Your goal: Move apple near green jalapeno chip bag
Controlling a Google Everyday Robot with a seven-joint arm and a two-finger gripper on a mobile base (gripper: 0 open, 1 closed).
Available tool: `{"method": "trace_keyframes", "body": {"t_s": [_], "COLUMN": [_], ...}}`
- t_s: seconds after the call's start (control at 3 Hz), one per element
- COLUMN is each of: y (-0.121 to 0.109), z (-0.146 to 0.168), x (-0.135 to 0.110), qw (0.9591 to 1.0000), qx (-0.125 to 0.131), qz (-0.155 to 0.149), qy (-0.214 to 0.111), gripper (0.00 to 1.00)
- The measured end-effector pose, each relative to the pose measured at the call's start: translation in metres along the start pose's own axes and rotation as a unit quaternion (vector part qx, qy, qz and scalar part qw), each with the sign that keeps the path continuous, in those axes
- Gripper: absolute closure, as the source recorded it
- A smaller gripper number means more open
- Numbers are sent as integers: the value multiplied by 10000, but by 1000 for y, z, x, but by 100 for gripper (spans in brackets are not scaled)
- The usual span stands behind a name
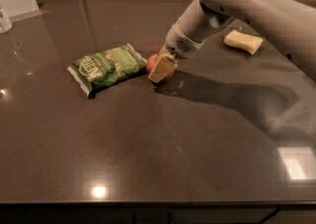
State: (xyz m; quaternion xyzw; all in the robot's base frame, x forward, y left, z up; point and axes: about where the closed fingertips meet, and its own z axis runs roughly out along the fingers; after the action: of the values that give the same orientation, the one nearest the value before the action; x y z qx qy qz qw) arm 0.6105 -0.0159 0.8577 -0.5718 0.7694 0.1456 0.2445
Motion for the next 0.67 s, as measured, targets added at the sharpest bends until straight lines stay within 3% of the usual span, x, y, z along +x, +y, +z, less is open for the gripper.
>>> {"method": "trace_keyframes", "body": {"t_s": [0.67], "y": [0], "z": [7], "x": [-5], "qw": [9999], "qx": [-124], "qz": [-6], "qy": [-57], "gripper": [13]}}
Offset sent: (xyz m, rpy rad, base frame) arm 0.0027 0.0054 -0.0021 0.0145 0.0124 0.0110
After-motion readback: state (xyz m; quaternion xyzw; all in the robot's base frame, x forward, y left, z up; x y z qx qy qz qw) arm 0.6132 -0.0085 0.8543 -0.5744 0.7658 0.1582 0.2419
